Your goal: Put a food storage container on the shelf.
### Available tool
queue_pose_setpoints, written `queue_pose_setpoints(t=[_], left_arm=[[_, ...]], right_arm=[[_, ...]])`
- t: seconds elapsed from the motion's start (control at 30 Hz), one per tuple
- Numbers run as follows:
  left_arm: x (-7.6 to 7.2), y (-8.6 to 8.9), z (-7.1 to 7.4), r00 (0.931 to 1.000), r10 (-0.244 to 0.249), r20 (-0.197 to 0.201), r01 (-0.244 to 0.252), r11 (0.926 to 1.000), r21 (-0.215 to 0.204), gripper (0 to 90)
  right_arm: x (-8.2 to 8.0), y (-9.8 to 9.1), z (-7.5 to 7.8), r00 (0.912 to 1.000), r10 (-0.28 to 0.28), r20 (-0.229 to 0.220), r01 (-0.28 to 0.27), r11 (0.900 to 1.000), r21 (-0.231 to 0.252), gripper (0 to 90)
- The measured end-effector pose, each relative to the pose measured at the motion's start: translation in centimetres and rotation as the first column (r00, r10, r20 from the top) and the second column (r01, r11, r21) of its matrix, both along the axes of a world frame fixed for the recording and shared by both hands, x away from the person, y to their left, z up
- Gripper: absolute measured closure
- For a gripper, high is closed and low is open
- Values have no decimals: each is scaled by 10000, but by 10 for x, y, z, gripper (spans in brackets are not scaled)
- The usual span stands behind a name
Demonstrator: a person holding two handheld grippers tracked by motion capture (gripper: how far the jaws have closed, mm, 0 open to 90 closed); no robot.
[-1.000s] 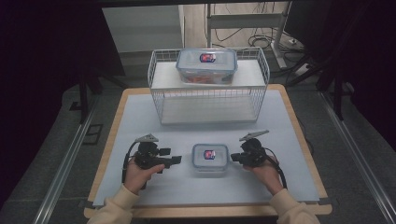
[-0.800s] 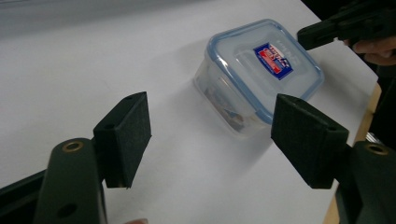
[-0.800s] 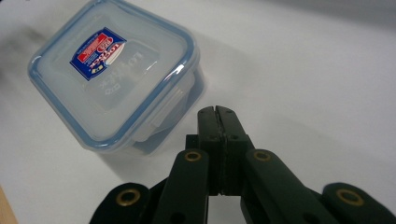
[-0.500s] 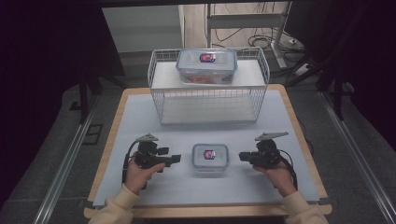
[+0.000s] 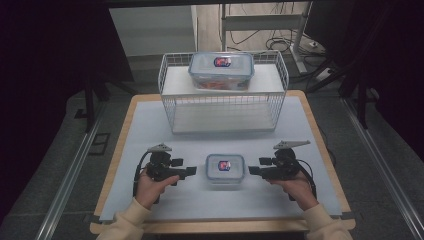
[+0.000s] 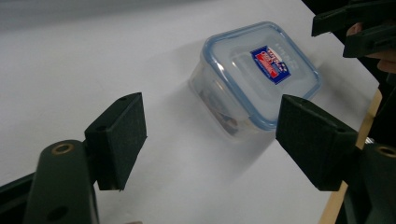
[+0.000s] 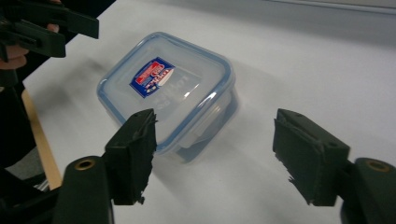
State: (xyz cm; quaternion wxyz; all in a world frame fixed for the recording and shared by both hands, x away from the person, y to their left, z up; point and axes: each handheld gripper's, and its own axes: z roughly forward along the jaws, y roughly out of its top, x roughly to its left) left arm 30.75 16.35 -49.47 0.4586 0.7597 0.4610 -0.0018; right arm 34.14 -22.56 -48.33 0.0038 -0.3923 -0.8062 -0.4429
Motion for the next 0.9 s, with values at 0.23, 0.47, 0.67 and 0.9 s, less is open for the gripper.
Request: queue_pose_setpoints(t=[0.23,0.47,0.67,0.9], left_arm=[[6,-11,-2,9994,-202,-282,195,9995,-261,238],[17,-24,-10,9959,-393,-820,341,9973,-645,236],[27,-33,-18,9895,-545,-1336,420,9946,-947,233],[32,-40,-25,9815,-768,-1755,558,9911,-1212,236]], right_arm=[[3,3,-3,9988,66,-481,-46,9992,409,238],[9,13,-7,9956,347,-868,-294,9977,612,222],[18,20,-15,9897,451,-1359,-348,9964,773,216],[22,27,-24,9811,425,-1887,-293,9970,721,213]])
